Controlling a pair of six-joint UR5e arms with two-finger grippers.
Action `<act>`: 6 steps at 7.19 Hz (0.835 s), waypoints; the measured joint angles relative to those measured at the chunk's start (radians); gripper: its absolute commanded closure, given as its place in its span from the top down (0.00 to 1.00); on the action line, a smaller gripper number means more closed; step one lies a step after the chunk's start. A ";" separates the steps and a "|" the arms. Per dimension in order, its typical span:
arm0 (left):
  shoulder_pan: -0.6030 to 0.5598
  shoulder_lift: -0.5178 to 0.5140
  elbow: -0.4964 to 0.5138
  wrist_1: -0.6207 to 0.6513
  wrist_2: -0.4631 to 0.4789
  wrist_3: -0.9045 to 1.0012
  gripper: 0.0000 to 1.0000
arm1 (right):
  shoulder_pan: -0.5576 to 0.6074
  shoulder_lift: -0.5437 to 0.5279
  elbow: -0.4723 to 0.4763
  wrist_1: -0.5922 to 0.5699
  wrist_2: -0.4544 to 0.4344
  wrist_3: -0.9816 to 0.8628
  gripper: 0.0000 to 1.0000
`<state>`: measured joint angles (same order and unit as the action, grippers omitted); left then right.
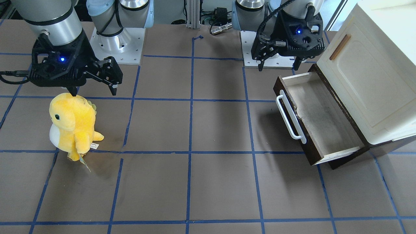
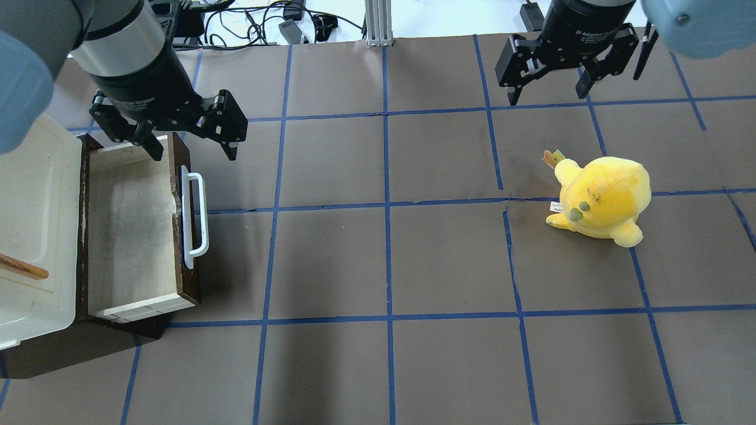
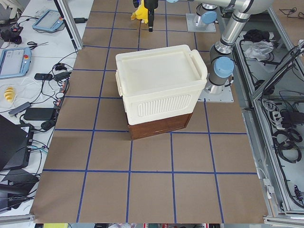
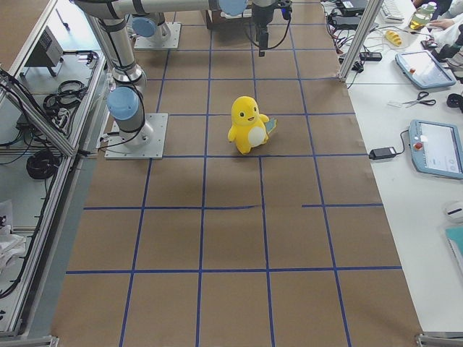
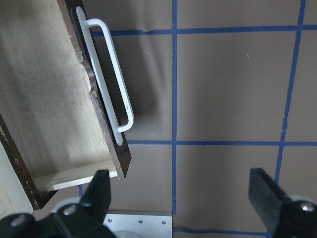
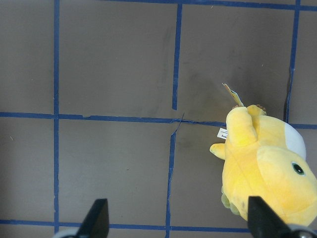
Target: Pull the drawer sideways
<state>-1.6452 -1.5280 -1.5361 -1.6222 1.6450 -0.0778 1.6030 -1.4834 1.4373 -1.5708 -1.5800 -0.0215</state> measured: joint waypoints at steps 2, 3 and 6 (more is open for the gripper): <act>0.001 -0.010 -0.014 0.059 -0.034 -0.006 1.00 | 0.000 0.000 0.000 0.000 0.000 0.000 1.00; 0.001 -0.011 -0.018 0.067 -0.056 -0.006 1.00 | 0.000 0.000 0.000 0.000 0.000 0.000 1.00; -0.001 -0.006 -0.023 0.073 -0.065 -0.004 1.00 | 0.000 0.000 0.000 0.000 0.000 0.000 1.00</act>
<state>-1.6457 -1.5340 -1.5595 -1.5496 1.5803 -0.0814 1.6030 -1.4834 1.4374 -1.5708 -1.5800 -0.0214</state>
